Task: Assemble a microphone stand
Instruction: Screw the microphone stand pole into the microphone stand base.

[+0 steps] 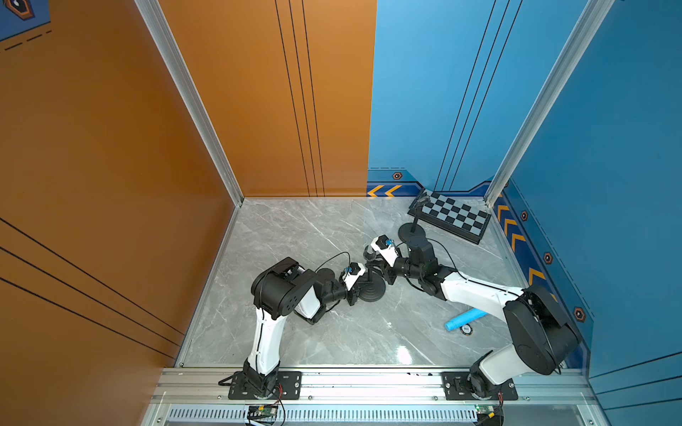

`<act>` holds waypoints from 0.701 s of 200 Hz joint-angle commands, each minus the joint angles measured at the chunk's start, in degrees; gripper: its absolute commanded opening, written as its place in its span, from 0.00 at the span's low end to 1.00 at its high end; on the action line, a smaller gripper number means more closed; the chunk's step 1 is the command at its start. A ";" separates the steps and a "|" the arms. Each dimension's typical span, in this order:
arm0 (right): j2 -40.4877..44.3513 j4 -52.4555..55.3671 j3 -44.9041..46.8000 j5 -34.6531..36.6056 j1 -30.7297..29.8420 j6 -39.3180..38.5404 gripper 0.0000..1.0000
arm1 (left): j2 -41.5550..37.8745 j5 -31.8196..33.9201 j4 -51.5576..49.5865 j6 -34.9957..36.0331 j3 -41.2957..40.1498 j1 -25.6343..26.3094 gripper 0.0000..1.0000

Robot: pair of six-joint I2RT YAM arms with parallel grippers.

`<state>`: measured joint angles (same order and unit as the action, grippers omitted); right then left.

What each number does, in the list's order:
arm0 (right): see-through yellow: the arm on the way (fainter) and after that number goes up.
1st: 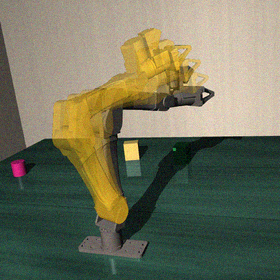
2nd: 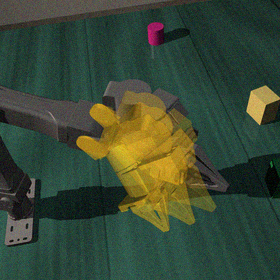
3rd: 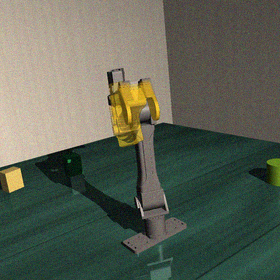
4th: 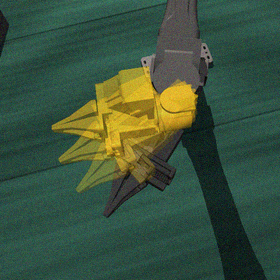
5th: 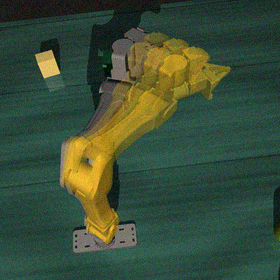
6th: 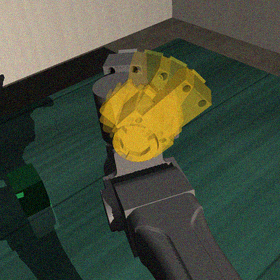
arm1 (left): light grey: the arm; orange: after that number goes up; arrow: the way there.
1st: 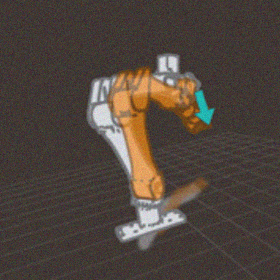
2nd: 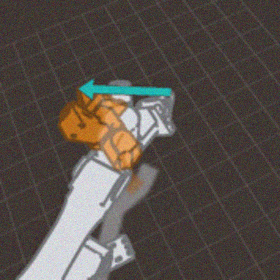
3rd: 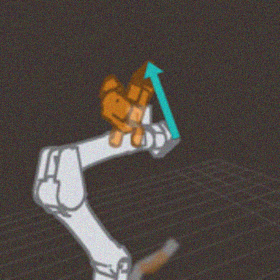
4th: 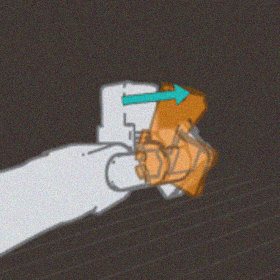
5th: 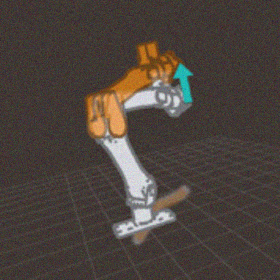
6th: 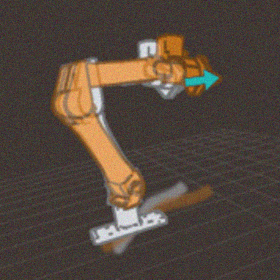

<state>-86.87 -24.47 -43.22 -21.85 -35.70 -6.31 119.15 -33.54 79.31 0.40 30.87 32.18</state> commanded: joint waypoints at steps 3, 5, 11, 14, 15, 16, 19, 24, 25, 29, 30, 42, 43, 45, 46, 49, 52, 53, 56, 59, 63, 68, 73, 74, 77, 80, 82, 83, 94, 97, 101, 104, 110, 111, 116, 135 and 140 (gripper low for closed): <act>1.63 -5.62 6.13 41.86 -8.11 12.74 0.00 | 2.28 1.93 -8.60 -1.77 -1.61 -0.51 0.19; 1.69 -5.77 6.48 43.59 -9.00 13.60 0.00 | 2.30 2.02 -8.57 -1.91 -1.61 -0.51 0.19; 1.55 -6.72 7.63 50.35 -11.50 15.79 0.00 | 2.40 2.44 -8.59 -2.34 -1.47 -0.47 0.19; 1.39 -7.32 8.14 53.15 -12.63 16.84 0.00 | 2.40 2.63 -8.56 -2.58 -1.51 -0.46 0.19; 1.33 -7.56 8.37 54.02 -12.98 17.24 0.00 | 2.36 2.66 -8.56 -2.64 -1.51 -0.46 0.19; 1.25 -7.67 8.52 54.81 -13.34 17.57 0.00 | 2.33 2.63 -8.56 -2.66 -1.52 -0.46 0.19; 0.93 -8.38 8.86 56.62 -14.32 18.44 0.00 | 2.31 2.75 -8.56 -2.75 -1.47 -0.46 0.19; 0.30 -9.44 9.21 58.73 -15.64 19.28 0.00 | 2.23 2.85 -8.56 -2.86 -1.46 -0.46 0.19; 0.17 -9.62 9.29 58.97 -15.90 19.34 0.00 | 2.23 2.82 -8.56 -2.86 -1.40 -0.46 0.19; -0.30 -10.29 9.38 59.49 -16.59 19.56 0.00 | 2.14 2.94 -8.56 -2.87 -1.49 -0.52 0.19; -0.48 -10.40 9.34 59.43 -16.76 19.61 0.00 | 2.09 2.91 -8.56 -2.87 -1.46 -0.49 0.19; -1.66 -11.05 8.71 56.57 -17.47 19.74 0.00 | 1.72 3.12 -8.56 -2.88 -1.53 -0.47 0.19; -1.69 -10.96 8.56 56.21 -17.47 19.79 0.00 | 1.75 3.12 -8.56 -2.87 -1.57 -0.46 0.19; -1.72 -10.80 8.32 55.73 -17.38 19.94 0.00 | 1.64 3.24 -8.56 -2.87 -1.60 -0.48 0.19; -1.72 -10.74 8.24 55.22 -17.43 20.02 0.00 | 1.63 3.27 -8.56 -2.87 -1.56 -0.47 0.19; -1.72 -10.69 7.98 53.85 -17.28 20.14 0.00 | 1.47 3.33 -8.56 -2.84 -1.68 -0.46 0.19; -1.72 -10.69 7.80 52.37 -17.13 20.16 0.00 | 1.38 3.44 -8.57 -2.79 -1.74 -0.46 0.19; -1.68 -10.69 7.76 51.78 -16.99 20.13 0.00 | 1.32 3.42 -8.56 -2.78 -1.76 -0.46 0.19; -1.60 -10.68 7.57 50.21 -16.64 19.94 0.00 | 1.20 3.51 -8.58 -2.78 -1.83 -0.43 0.19; -1.43 -10.72 7.42 47.90 -16.22 19.78 0.00 | 1.11 3.56 -8.58 -2.80 -1.85 -0.45 0.19; -1.05 -10.73 7.30 45.25 -15.59 19.50 0.00 | 1.02 3.52 -8.56 -2.78 -1.92 -0.47 0.19; -0.58 -10.97 7.21 42.32 -14.76 18.87 0.03 | 0.95 3.64 -8.58 -2.71 -1.92 -0.47 0.19; 0.00 -10.93 7.04 37.71 -13.75 17.80 0.08 | 0.95 3.58 -8.57 -2.73 -1.99 -0.52 0.19; 0.06 -10.85 6.98 36.76 -13.55 17.55 0.10 | 0.97 3.62 -8.56 -2.71 -1.97 -0.49 0.19; 0.40 -10.33 6.70 34.11 -13.00 16.87 0.13 | 0.91 3.61 -8.56 -2.68 -1.99 -0.47 0.19; 0.94 -9.41 6.27 30.66 -11.92 16.00 0.18 | 0.91 3.53 -8.56 -2.61 -2.04 -0.49 0.19; 1.21 -8.92 6.06 29.08 -11.51 15.47 0.21 | 0.91 3.49 -8.56 -2.52 -2.04 -0.51 0.19; 1.37 -8.70 5.96 28.28 -11.24 15.20 0.22 | 0.91 3.49 -8.60 -2.47 -2.09 -0.48 0.19; 2.77 -6.23 4.99 18.65 -8.42 11.90 0.35 | 0.83 3.07 -8.56 -2.00 -2.18 -0.40 0.19; 3.10 -5.30 4.76 15.85 -7.43 11.08 0.38 | 0.82 2.91 -8.60 -1.85 -2.16 -0.38 0.19; 3.37 -4.14 4.07 12.40 -6.19 10.03 0.43 | 0.75 2.80 -8.57 -1.66 -2.22 -0.39 0.19; 3.57 -2.82 3.50 9.95 -5.23 9.54 0.47 | 0.73 2.66 -8.58 -1.53 -2.20 -0.39 0.19; 3.52 -1.00 2.56 4.92 -2.79 8.92 0.53 | 0.74 2.49 -8.56 -1.33 -2.22 -0.37 0.19; 3.54 -0.79 2.41 3.98 -2.31 8.84 0.54 | 0.73 2.46 -8.56 -1.31 -2.18 -0.37 0.19; 3.34 0.14 1.71 -0.92 -0.50 8.34 0.56 | 0.73 2.26 -8.57 -1.09 -2.22 -0.37 0.19; 2.18 1.80 -0.43 -10.03 3.48 6.96 0.58 | 0.86 1.74 -8.58 -0.93 -2.03 -0.37 0.19; 1.93 2.21 -1.01 -11.00 3.96 6.46 0.58 | 0.93 1.42 -8.56 -0.93 -1.97 -0.44 0.19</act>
<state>-85.06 -27.83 -40.60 -15.14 -35.55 3.97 119.04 -33.23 79.44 0.05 30.70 32.25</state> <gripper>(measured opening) 0.579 0.190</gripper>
